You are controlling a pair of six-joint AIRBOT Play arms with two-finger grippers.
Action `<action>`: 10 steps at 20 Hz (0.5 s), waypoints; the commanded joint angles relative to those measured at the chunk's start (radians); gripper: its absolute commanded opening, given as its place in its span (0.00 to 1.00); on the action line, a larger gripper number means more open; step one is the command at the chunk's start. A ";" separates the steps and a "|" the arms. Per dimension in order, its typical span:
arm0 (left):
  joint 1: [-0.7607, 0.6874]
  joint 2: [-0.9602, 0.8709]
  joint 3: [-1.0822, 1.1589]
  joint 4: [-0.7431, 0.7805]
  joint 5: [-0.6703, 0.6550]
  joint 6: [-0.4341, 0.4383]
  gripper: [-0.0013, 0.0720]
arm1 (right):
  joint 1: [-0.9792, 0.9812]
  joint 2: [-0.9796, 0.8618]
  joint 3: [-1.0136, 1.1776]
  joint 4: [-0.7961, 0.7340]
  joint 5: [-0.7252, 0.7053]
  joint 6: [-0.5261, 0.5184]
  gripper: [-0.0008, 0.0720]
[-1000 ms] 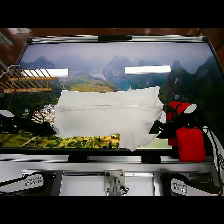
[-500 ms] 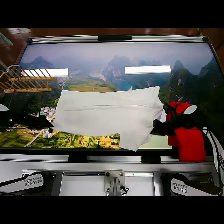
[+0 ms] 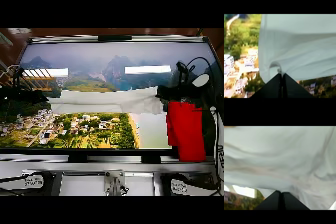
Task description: Fold the shirts.
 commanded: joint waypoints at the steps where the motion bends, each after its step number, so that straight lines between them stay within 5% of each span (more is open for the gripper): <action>1: -0.031 -0.112 0.108 -0.005 0.040 -0.103 0.06 | 0.008 -0.127 0.177 -0.022 -0.065 0.049 0.10; 8: -0.078 -0.237 0.133 -0.026 0.044 -0.111 0.07 | 0.008 -0.330 0.270 -0.041 0.040 0.066 0.10; 9: -0.091 -0.242 0.134 -0.026 0.052 -0.112 0.11 | 0.008 -0.345 0.270 -0.041 0.055 0.065 0.15; 10: -0.102 -0.243 0.134 -0.026 0.055 -0.113 0.18 | 0.008 -0.349 0.270 -0.042 0.062 0.061 0.30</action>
